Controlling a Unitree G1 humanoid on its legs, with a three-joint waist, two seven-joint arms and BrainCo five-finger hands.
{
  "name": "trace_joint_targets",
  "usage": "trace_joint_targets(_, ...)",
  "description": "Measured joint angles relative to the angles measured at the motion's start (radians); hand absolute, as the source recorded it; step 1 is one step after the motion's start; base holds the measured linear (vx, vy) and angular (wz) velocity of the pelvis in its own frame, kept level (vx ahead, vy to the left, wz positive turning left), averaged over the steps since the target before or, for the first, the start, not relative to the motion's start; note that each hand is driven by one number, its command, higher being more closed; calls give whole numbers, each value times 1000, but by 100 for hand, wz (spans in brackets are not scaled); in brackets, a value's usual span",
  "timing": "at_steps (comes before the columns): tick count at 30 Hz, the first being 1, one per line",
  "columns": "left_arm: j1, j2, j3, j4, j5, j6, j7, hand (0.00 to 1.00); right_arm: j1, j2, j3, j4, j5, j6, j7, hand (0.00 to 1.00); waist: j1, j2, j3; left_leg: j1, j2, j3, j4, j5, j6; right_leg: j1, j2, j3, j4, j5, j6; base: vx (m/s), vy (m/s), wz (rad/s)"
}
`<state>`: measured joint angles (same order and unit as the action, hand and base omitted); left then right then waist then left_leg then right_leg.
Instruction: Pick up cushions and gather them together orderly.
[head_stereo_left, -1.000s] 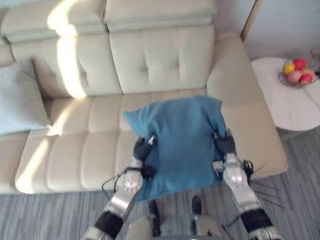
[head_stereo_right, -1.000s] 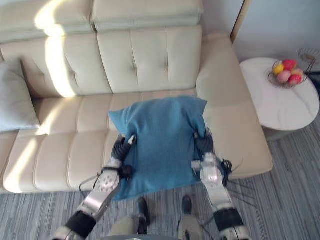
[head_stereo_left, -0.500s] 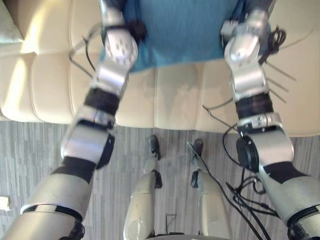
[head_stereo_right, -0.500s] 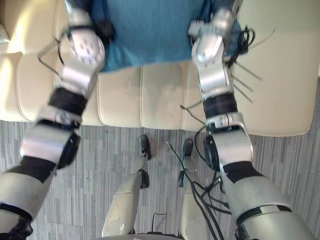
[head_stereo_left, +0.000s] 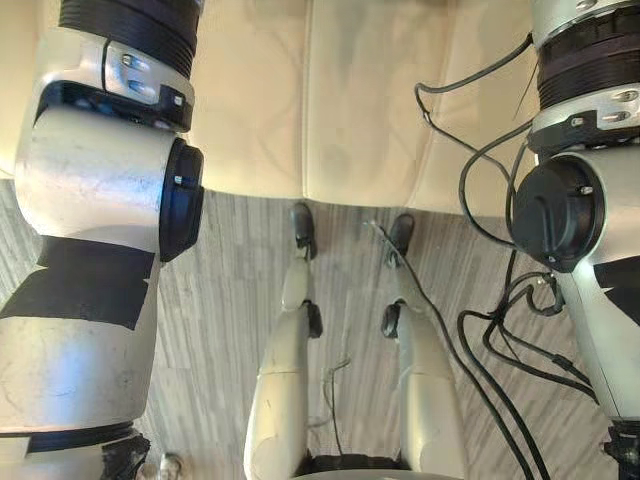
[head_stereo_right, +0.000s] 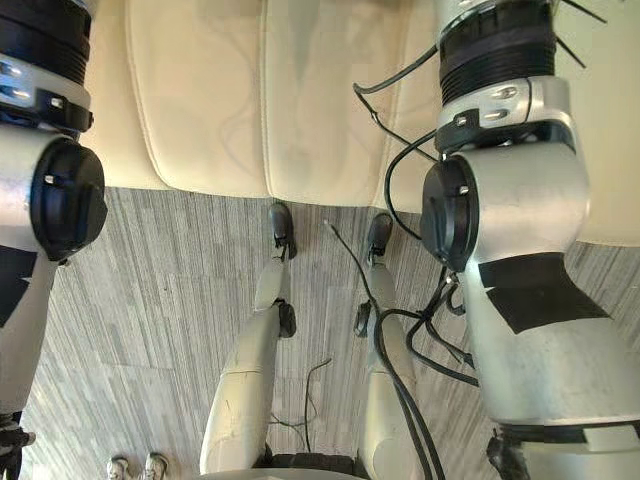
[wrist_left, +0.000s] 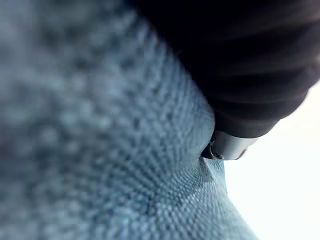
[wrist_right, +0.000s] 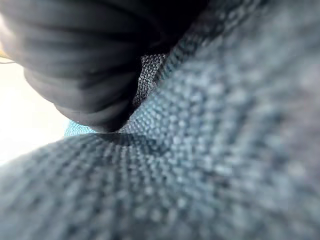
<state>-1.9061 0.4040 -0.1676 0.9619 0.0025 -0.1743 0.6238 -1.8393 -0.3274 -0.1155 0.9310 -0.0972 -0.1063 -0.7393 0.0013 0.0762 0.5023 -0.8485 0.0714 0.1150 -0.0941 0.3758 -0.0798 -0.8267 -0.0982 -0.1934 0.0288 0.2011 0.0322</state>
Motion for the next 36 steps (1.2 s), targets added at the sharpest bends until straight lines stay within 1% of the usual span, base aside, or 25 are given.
trace_joint_targets(2, 0, -3, 26, 13, -84, 4, -41, 0, 0, -13, 9, 35, 110, 0, 63, 0, 0, 0, 0, -33, 5, 4, 0, 0, 0, -23, 7, -2, -14, 9, -2, 43, 162, -6)
trace_joint_targets(4, 3, -10, 37, 31, -110, 7, -61, 0, 1, -17, 12, 66, 166, 2, 91, 0, 2, 0, 0, -42, 9, 10, 0, 0, 0, -31, 10, -2, -17, 10, -4, 45, 118, -4)
trace_joint_targets(6, 27, -27, 75, 31, -142, 16, -102, 0, 22, -14, 27, 84, 284, 2, 151, 0, 7, -3, 2, -46, 18, 28, 0, 0, 0, -36, 12, 1, -17, 10, -4, 69, 143, -7)
trace_joint_targets(8, 77, -35, 107, 31, -148, 16, -135, 0, 55, -13, 73, 84, 337, 2, 205, 0, 9, -3, 2, -40, 27, 40, 0, 0, 0, -35, 18, 5, -12, 10, -4, 73, 116, -9)
trace_joint_targets(10, 124, -37, 135, 31, -148, 15, -167, 0, 73, -17, 109, 84, 371, -3, 245, 0, 8, -3, 2, -31, 36, 51, 0, 0, 0, -33, 25, 10, -4, 10, -4, 76, 124, -13)
trace_joint_targets(13, 198, -38, 140, 30, -158, 12, -207, 0, 110, -31, 168, 77, 404, -5, 307, 0, 8, -3, 1, 2, 47, 71, 0, -1, -1, -14, 34, 23, 10, 10, -4, 27, 86, -13)
trace_joint_targets(17, 270, -38, 149, 25, -207, 6, -234, 0, 183, -53, 194, 60, 408, -11, 352, 0, 8, -4, 1, 48, 61, 82, 0, -3, -3, 28, 47, 30, 12, 10, -4, -24, 63, -7)
trace_joint_targets(18, 310, -37, 157, 10, -219, -7, -240, 0, 220, -63, 197, 29, 408, -21, 360, 0, 8, -4, 1, 65, 69, 85, 0, -21, -24, 44, 55, 30, 11, 9, -5, -65, 53, -7)
trace_joint_targets(19, 355, -37, 172, -21, -236, -11, -252, 0, 261, -78, 196, -21, 408, -26, 371, 0, 9, -4, 1, 84, 78, 86, 0, -50, -34, 61, 62, 29, 11, 7, -8, -74, 52, -9)
trace_joint_targets(20, 383, -36, 177, -43, -243, -12, -252, 0, 285, -86, 194, -56, 408, -28, 371, 0, 8, -4, 1, 94, 81, 86, 0, -65, -24, 71, 66, 28, 11, 7, -8, -88, 56, -3)
trace_joint_targets(21, 455, -37, 178, -103, -264, -22, -252, 0, 354, -108, 191, -150, 408, -37, 371, 0, 6, -6, -3, 110, 83, 88, -1, -76, -13, 88, 68, 27, 11, 7, -8, -92, 64, 3)
trace_joint_targets(22, 558, -35, 179, -193, -280, -40, -252, 0, 452, -131, 182, -275, 403, -51, 370, 0, 9, -9, -34, 111, 86, 110, -1, -94, -2, 89, 65, 26, 9, 6, -10, -72, 59, 10)
trace_joint_targets(23, 612, -30, 180, -248, -288, -47, -252, 0, 503, -145, 175, -349, 401, -57, 370, 0, 7, -11, -40, 120, 86, 123, -1, -111, -11, 98, 61, 28, 10, 0, -16, -45, 32, 18)
trace_joint_targets(24, 723, -15, 182, -358, -307, -57, -251, 0, 621, -174, 162, -508, 390, -68, 368, 0, -1, -12, -39, 152, 88, 151, -1, -121, -20, 129, 56, 28, 10, -7, -12, -17, -14, 12)
trace_joint_targets(25, 857, 6, 186, -457, -322, -72, -250, 0, 764, -190, 162, -650, 360, -80, 369, 0, -1, -12, -42, 198, 96, 162, -1, -97, 8, 177, 63, 29, 12, -22, -11, -24, -27, 9)
trace_joint_targets(26, 933, 9, 185, -503, -325, -83, -250, 0, 850, -193, 163, -710, 349, -90, 370, 0, -1, -16, -67, 209, 94, 163, 0, -97, 12, 183, 62, 30, 26, -39, -9, 24, -51, 6)
trace_joint_targets(27, 1106, 9, 175, -601, -327, -110, -251, 0, 1035, -192, 164, -817, 319, -115, 373, 0, -2, -22, -146, 210, 90, 159, -1, -112, 20, 169, 54, 27, 68, -82, -7, 91, -54, 23)
trace_joint_targets(28, 1255, 3, 172, -695, -332, -129, -260, 0, 1200, -190, 162, -906, 287, -130, 385, 0, -2, -28, -154, 259, 83, 160, -1, -112, 23, 200, 43, 21, 113, -121, -5, 122, -57, 31)
trace_joint_targets(29, 1323, -6, 171, -731, -336, -137, -274, 0, 1276, -187, 161, -937, 271, -138, 403, 0, -3, -29, -155, 283, 79, 156, 0, -110, 25, 218, 38, 15, 133, -140, -5, 130, -54, 44)
trace_joint_targets(30, 1458, -25, 158, -778, -336, -147, -299, 0, 1418, -165, 165, -962, 241, -151, 438, 0, -5, -34, -167, 324, 67, 147, 0, -110, 25, 251, 23, 4, 169, -178, -4, 100, -45, 39)
trace_joint_targets(31, 1518, -36, 146, -790, -335, -147, -312, 0, 1479, -146, 167, -962, 230, -152, 460, 0, -4, -35, -184, 334, 65, 143, 0, -110, 25, 259, 19, 0, 184, -193, -3, 147, -58, 47)
trace_joint_targets(32, 1629, -57, 115, -796, -334, -146, -347, 0, 1596, -92, 171, -955, 202, -151, 500, 0, 2, -43, -209, 363, 58, 133, 0, -111, 24, 285, 9, -3, 209, -222, -1, 167, -65, 39)
trace_joint_targets(33, 1697, -72, 87, -796, -329, -142, -372, 0, 1667, -53, 175, -944, 190, -151, 533, 0, 7, -49, -214, 393, 54, 133, 0, -114, 21, 312, 5, -2, 223, -240, -1, 184, -78, 40)
trace_joint_targets(35, 1859, -127, 34, -755, -295, -135, -440, 0, 1794, 38, 208, -826, 126, -152, 611, 0, 12, -65, -246, 476, 43, 120, 0, -138, 8, 387, 0, 3, 243, -277, 2, 128, -68, 19)
trace_joint_targets(36, 1890, -147, 26, -722, -282, -133, -457, 0, 1812, 59, 210, -773, 110, -152, 628, 0, 11, -66, -263, 493, 42, 112, 0, -146, 10, 404, 0, 2, 244, -283, 4, 93, -50, 9)
